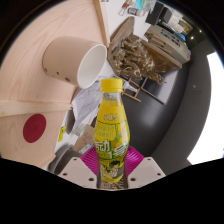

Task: Pour water

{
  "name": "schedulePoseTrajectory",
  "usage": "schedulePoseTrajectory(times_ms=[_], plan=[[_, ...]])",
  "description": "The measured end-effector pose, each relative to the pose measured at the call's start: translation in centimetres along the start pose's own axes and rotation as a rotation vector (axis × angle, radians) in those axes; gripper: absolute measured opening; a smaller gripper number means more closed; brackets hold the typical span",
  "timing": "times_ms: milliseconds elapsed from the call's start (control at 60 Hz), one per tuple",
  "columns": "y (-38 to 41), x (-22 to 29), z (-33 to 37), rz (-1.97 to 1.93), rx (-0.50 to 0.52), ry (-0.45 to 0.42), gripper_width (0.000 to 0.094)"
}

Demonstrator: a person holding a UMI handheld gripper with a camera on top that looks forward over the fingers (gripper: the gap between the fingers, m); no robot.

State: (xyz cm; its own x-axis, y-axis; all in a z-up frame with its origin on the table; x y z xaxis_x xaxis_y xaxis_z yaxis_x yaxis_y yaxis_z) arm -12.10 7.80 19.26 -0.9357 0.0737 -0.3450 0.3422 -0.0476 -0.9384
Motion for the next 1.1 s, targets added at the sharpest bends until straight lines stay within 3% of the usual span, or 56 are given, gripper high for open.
schedulePoseTrajectory(times_ms=[167,417,650,800,1033,1100], plan=[[-0.5,-0.2,0.0,-0.160,0.019,-0.004,0.0299],[-1.9,-2.4,1.1,-0.970,0.158,0.029,0.0306],[3.8,-1.1,1.7,-1.672,0.421,0.053,0.0306],[8.2,-0.5,1.0,-1.855,0.535,0.037,0.0307],[13.3,0.1,0.5,-1.942,0.591,0.070,0.0317],[13.3,0.2,0.7,-1.952,0.565,0.047,0.0330]])
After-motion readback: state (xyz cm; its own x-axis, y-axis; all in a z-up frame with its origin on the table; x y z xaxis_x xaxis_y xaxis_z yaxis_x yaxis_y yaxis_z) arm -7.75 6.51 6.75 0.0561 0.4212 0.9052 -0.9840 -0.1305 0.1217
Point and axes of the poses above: the point between the fingertips, and its own axes, seen from behind it with the camera up: y to the left, x up, z backward, against the way the camera looks, the point moved 1 cm from there along z, backward, against the way the camera looks, and after that the axes turned 8 degrees about -z, right-handed, at the moved point
